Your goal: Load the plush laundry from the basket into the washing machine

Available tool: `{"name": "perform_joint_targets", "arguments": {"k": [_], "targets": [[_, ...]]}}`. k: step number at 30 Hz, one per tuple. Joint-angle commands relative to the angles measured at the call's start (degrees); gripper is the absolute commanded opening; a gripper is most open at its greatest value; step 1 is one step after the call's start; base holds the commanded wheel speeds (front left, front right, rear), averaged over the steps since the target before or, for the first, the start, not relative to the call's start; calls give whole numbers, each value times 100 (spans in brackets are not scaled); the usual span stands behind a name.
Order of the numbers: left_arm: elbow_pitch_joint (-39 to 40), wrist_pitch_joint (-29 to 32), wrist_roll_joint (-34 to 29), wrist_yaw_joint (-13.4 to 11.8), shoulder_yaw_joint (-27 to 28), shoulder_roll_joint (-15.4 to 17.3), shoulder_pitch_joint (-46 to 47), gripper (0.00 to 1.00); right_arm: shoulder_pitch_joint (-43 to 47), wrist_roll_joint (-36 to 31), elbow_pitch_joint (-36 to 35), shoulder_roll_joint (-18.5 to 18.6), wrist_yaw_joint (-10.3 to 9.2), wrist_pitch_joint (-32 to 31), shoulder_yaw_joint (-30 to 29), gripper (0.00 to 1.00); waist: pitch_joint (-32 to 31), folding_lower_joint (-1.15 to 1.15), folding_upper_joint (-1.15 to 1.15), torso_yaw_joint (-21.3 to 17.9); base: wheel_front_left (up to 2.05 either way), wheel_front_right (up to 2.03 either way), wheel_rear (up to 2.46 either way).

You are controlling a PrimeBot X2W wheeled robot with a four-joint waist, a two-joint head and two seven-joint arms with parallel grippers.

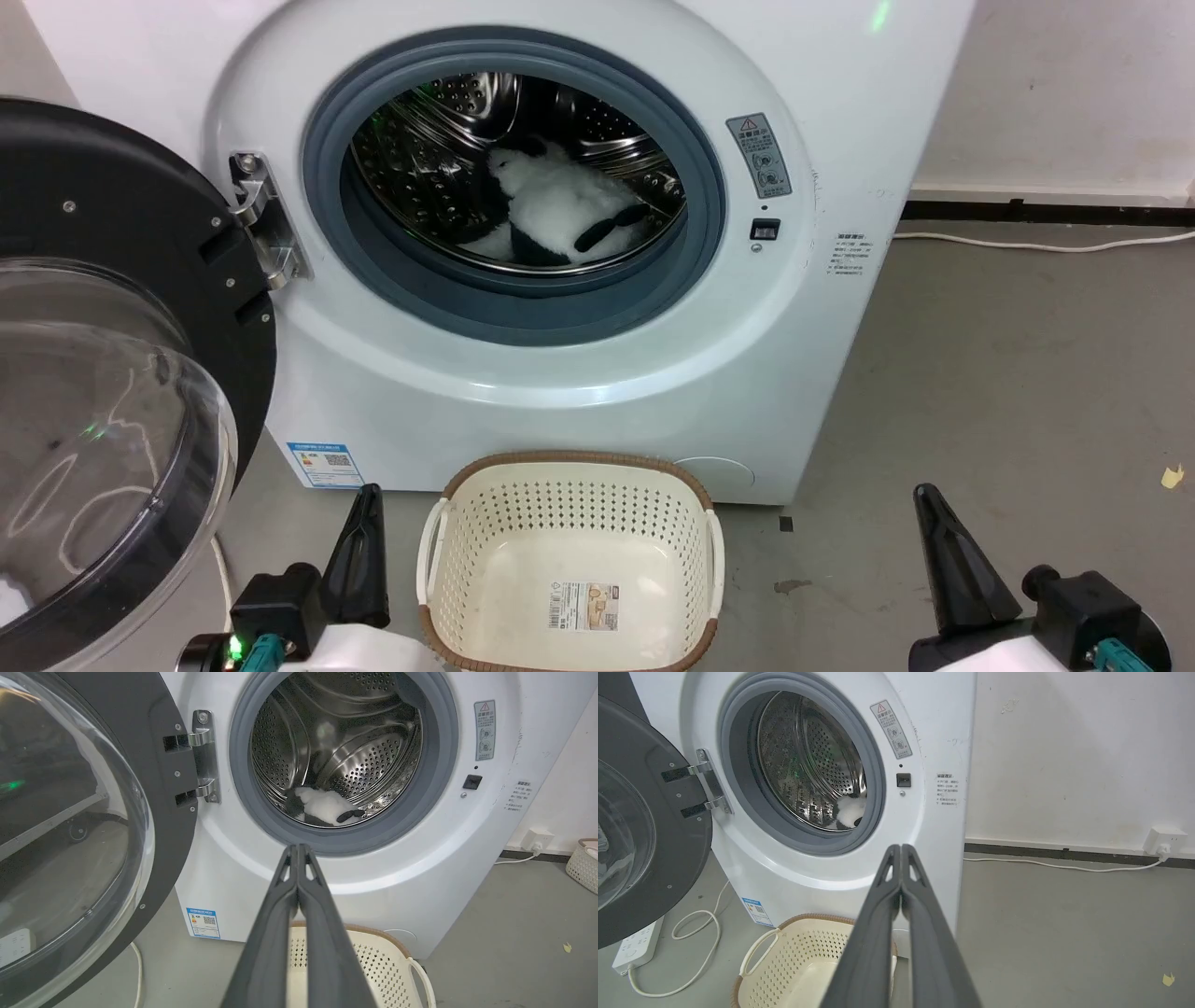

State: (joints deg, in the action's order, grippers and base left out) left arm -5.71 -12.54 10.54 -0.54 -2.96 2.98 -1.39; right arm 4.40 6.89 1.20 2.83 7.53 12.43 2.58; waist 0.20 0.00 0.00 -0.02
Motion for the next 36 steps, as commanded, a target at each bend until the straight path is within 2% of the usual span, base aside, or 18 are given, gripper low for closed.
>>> {"name": "perform_joint_targets", "arguments": {"k": [1,36], "targets": [[39,59,-59,9,22,-1,25,0,-56,-68,-20,1,-1,-40,-13,0,0,0,0,0,0,0,0],[221,468,-400,25,116,-4,64,0,-188,-281,-55,2,-2,-453,-97,0,-7,0,0,1,0,0,0]]}}
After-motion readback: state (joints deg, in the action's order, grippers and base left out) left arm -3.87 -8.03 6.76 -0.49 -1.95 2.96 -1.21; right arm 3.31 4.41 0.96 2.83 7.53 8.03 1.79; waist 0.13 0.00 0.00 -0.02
